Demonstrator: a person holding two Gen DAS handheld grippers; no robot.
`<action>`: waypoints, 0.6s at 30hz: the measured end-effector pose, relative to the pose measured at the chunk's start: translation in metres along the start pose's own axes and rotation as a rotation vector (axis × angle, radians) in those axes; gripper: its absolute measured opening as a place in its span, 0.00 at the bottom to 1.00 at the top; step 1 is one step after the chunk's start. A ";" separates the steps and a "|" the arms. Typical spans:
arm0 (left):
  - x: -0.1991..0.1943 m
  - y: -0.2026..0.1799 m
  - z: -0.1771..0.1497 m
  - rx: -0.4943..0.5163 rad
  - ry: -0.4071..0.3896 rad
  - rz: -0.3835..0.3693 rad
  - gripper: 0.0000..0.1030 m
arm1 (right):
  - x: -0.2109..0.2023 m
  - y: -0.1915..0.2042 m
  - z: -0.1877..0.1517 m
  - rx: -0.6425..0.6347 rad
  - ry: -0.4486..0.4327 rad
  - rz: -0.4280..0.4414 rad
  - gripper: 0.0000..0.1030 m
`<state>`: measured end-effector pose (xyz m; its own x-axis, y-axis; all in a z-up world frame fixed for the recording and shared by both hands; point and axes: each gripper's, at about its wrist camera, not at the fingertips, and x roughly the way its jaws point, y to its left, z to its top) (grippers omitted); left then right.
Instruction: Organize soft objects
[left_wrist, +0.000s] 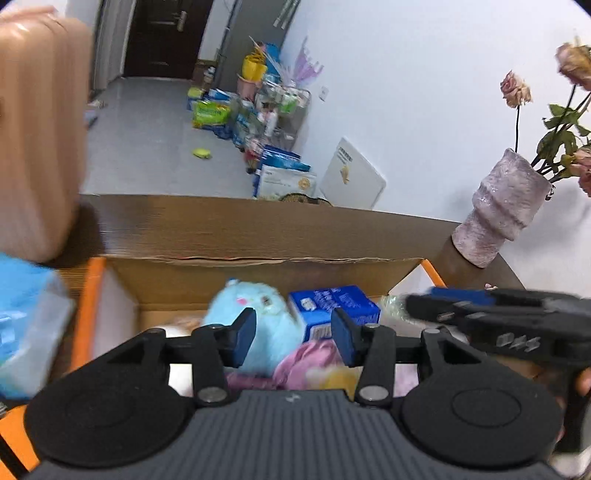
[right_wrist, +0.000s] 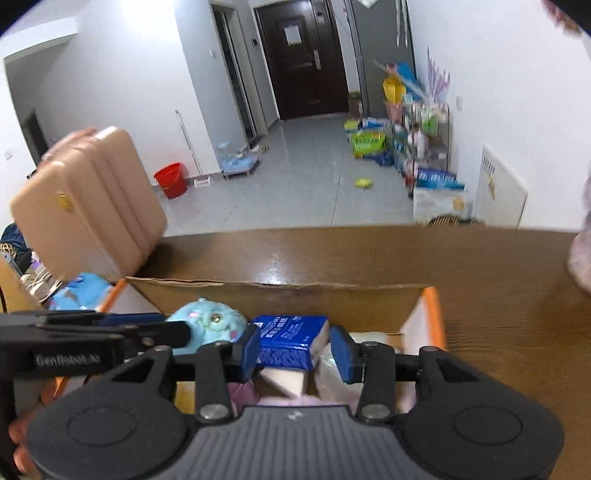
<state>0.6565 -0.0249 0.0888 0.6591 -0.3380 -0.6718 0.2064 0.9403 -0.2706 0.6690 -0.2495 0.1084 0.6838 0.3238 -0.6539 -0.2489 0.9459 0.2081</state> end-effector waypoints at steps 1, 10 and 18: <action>-0.013 -0.001 -0.002 0.012 -0.011 0.017 0.45 | -0.017 0.001 0.000 -0.013 -0.012 -0.015 0.44; -0.151 -0.017 -0.058 0.110 -0.271 0.263 0.86 | -0.142 0.006 -0.037 -0.098 -0.161 -0.125 0.68; -0.211 -0.042 -0.115 0.146 -0.428 0.312 0.96 | -0.202 0.027 -0.092 -0.125 -0.395 -0.191 0.93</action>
<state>0.4253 0.0028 0.1628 0.9342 -0.0243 -0.3559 0.0319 0.9994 0.0155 0.4611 -0.2916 0.1797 0.9287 0.1498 -0.3393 -0.1572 0.9876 0.0058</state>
